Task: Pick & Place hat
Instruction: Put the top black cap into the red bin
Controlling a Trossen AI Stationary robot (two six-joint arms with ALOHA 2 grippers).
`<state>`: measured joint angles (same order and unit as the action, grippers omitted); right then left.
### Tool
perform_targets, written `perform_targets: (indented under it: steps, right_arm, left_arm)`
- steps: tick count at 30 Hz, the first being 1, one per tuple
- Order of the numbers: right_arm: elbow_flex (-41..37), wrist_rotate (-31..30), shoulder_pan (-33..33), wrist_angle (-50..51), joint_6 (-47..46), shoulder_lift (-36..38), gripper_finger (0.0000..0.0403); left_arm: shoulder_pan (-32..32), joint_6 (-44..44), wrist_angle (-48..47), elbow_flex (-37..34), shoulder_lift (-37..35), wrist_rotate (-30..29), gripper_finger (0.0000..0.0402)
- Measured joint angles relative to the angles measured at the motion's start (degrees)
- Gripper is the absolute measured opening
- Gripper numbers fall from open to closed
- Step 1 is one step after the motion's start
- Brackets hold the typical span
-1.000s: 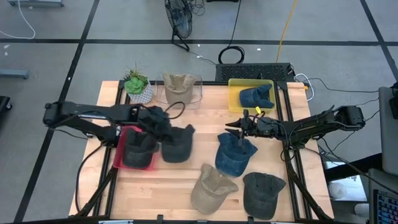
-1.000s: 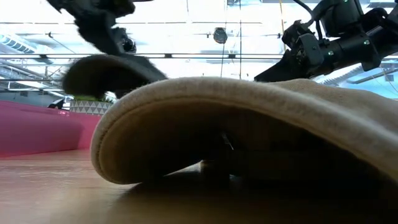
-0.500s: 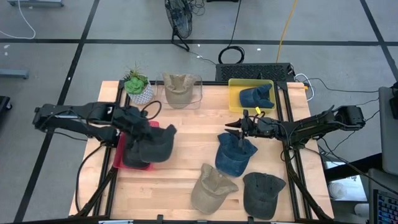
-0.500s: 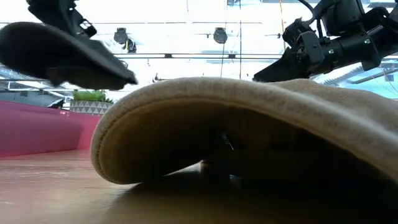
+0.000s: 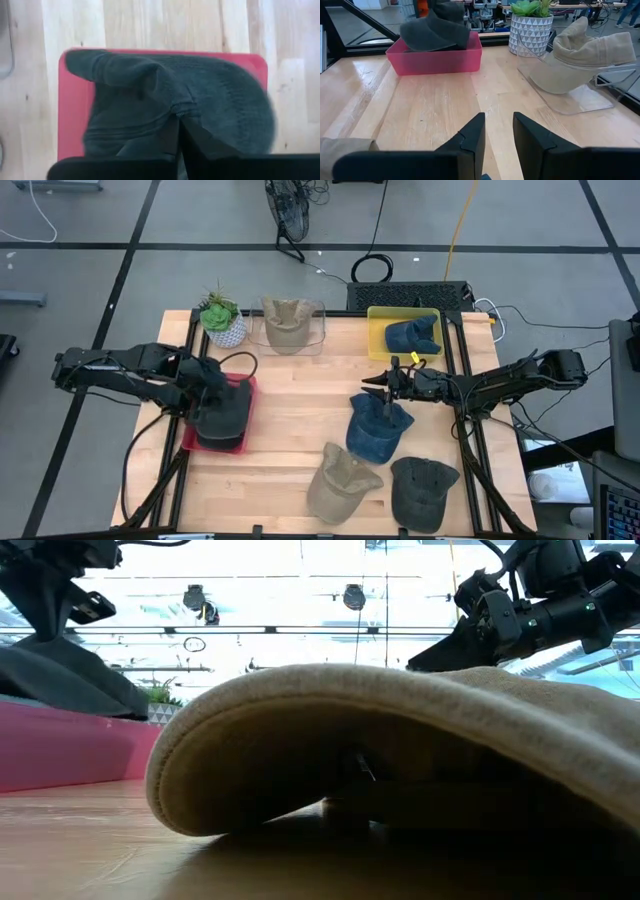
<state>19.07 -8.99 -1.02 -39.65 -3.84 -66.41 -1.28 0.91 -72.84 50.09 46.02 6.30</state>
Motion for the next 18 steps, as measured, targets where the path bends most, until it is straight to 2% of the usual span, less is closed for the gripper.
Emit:
perform_targets:
  steps: [10,18]
  right_arm:
    - [0.0,0.02,0.0,0.01,-0.02,0.0,0.0077]
    - [0.0,0.02,0.0,0.03,0.06,0.0,0.0077]
  left_arm:
    - [-0.41,-1.01,-0.96,0.0,0.02,-0.31,0.0011]
    - [-4.47,-3.63,-0.97,0.0,0.02,1.3,0.0016]
